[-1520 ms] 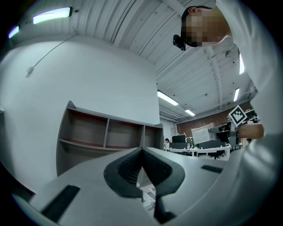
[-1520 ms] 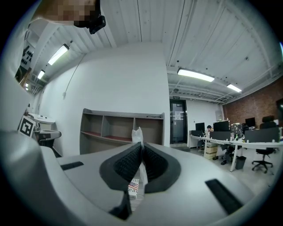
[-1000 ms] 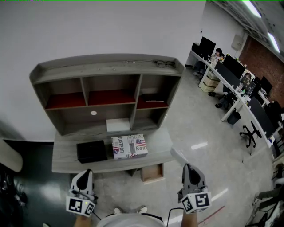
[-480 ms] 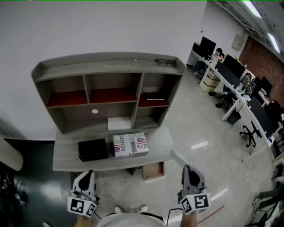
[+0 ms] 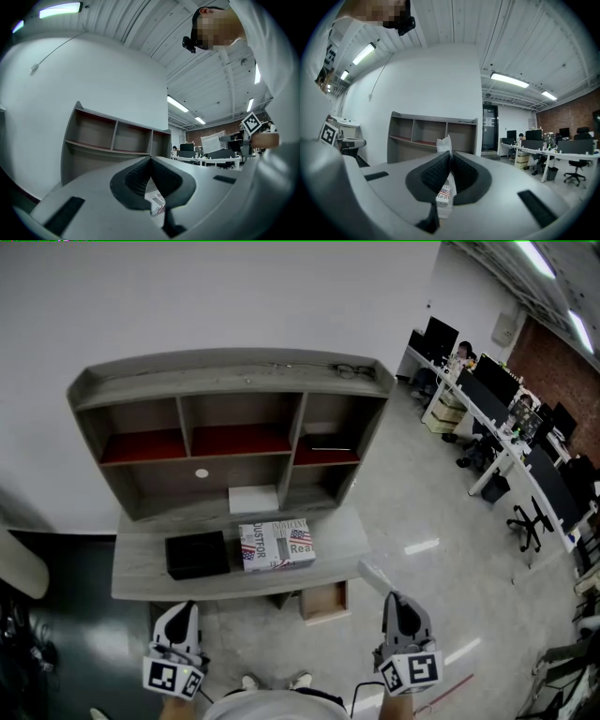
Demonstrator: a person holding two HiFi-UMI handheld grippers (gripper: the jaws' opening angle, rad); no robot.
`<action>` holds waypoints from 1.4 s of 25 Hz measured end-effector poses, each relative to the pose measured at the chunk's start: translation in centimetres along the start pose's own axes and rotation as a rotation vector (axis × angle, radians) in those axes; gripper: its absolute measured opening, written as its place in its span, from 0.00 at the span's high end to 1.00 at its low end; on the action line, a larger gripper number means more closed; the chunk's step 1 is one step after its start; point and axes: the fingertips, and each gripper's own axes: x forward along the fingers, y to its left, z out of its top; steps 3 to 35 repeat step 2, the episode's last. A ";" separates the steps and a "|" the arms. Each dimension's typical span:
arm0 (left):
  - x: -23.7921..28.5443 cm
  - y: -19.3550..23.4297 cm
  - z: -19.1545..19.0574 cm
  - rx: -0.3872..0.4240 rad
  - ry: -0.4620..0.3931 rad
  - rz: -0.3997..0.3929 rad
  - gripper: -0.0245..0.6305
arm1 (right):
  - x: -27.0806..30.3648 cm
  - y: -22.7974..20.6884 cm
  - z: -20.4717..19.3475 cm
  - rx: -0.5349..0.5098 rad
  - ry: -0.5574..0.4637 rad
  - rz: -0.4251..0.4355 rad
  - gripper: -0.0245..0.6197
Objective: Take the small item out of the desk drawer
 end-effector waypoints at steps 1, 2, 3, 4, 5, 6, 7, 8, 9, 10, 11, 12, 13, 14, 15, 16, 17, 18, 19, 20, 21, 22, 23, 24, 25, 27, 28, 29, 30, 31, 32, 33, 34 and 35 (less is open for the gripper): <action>0.0 0.0 0.0 0.000 0.001 -0.001 0.93 | 0.0 0.1 0.0 0.000 0.000 -0.001 0.93; 0.1 0.1 -0.1 0.000 0.001 -0.002 0.93 | 0.1 0.1 -0.1 0.000 0.000 -0.002 0.93; 0.1 0.1 -0.1 0.000 0.001 -0.002 0.93 | 0.1 0.1 -0.1 0.000 0.000 -0.002 0.93; 0.1 0.1 -0.1 0.000 0.001 -0.002 0.93 | 0.1 0.1 -0.1 0.000 0.000 -0.002 0.93; 0.1 0.1 -0.1 0.000 0.001 -0.002 0.93 | 0.1 0.1 -0.1 0.000 0.000 -0.002 0.93; 0.1 0.1 -0.1 0.000 0.001 -0.002 0.93 | 0.1 0.1 -0.1 0.000 0.000 -0.002 0.93; 0.1 0.1 -0.1 0.000 0.001 -0.002 0.93 | 0.1 0.1 -0.1 0.000 0.000 -0.002 0.93; 0.1 0.1 -0.1 0.000 0.001 -0.002 0.93 | 0.1 0.1 -0.1 0.000 0.000 -0.002 0.93; 0.1 0.1 -0.1 0.000 0.001 -0.002 0.93 | 0.1 0.1 -0.1 0.000 0.000 -0.002 0.93; 0.1 0.1 -0.1 0.000 0.001 -0.002 0.93 | 0.1 0.1 -0.1 0.000 0.000 -0.002 0.93; 0.1 0.1 -0.1 0.000 0.001 -0.002 0.93 | 0.1 0.1 -0.1 0.000 0.000 -0.002 0.93; 0.1 0.1 -0.1 0.000 0.001 -0.002 0.93 | 0.1 0.1 -0.1 0.000 0.000 -0.002 0.93; 0.1 0.1 -0.1 0.000 0.001 -0.002 0.93 | 0.1 0.1 -0.1 0.000 0.000 -0.002 0.93; 0.1 0.1 -0.1 0.000 0.001 -0.002 0.93 | 0.1 0.1 -0.1 0.000 0.000 -0.002 0.93; 0.1 0.1 -0.1 0.000 0.001 -0.002 0.93 | 0.1 0.1 -0.1 0.000 0.000 -0.002 0.93; 0.1 0.1 -0.1 0.000 0.001 -0.002 0.93 | 0.1 0.1 -0.1 0.000 0.000 -0.002 0.93; 0.1 0.1 -0.1 0.000 0.001 -0.002 0.93 | 0.1 0.1 -0.1 0.000 0.000 -0.002 0.93; 0.1 0.1 -0.1 0.000 0.001 -0.002 0.93 | 0.1 0.1 -0.1 0.000 0.000 -0.002 0.93; 0.1 0.1 -0.1 0.000 0.001 -0.002 0.93 | 0.1 0.1 -0.1 0.000 0.000 -0.002 0.93; 0.1 0.1 -0.1 0.000 0.001 -0.002 0.93 | 0.1 0.1 -0.1 0.000 0.000 -0.002 0.93; 0.1 0.1 -0.1 0.000 0.001 -0.002 0.93 | 0.1 0.1 -0.1 0.000 0.000 -0.002 0.93; 0.1 0.1 -0.1 0.000 0.001 -0.002 0.93 | 0.1 0.1 -0.1 0.000 0.000 -0.002 0.93; 0.1 0.1 -0.1 0.000 0.001 -0.002 0.93 | 0.1 0.1 -0.1 0.000 0.000 -0.002 0.93; 0.1 0.1 -0.1 0.000 0.001 -0.002 0.93 | 0.1 0.1 -0.1 0.000 0.000 -0.002 0.93; 0.1 0.1 -0.1 0.000 0.001 -0.002 0.93 | 0.1 0.1 -0.1 0.000 0.000 -0.002 0.93; 0.1 0.1 -0.1 0.000 0.001 -0.002 0.93 | 0.1 0.1 -0.1 0.000 0.000 -0.002 0.93; 0.1 0.1 -0.1 0.000 0.001 -0.002 0.93 | 0.1 0.1 -0.1 0.000 0.000 -0.002 0.93; 0.1 0.1 -0.1 0.000 0.001 -0.002 0.93 | 0.1 0.1 -0.1 0.000 0.000 -0.002 0.93; 0.1 0.1 -0.1 0.000 0.001 -0.002 0.93 | 0.1 0.1 -0.1 0.000 0.000 -0.002 0.93; 0.1 0.1 -0.1 0.000 0.001 -0.002 0.93 | 0.1 0.1 -0.1 0.000 0.000 -0.002 0.93; 0.1 0.1 -0.1 0.000 0.001 -0.002 0.93 | 0.1 0.1 -0.1 0.000 0.000 -0.002 0.93; 0.1 0.1 -0.1 0.000 0.001 -0.002 0.93 | 0.1 0.1 -0.1 0.000 0.000 -0.002 0.93; 0.1 0.1 -0.1 0.000 0.001 -0.002 0.93 | 0.1 0.1 -0.1 0.000 0.000 -0.002 0.93; 0.1 0.1 -0.1 0.000 0.001 -0.002 0.93 | 0.1 0.1 -0.1 0.000 0.000 -0.002 0.93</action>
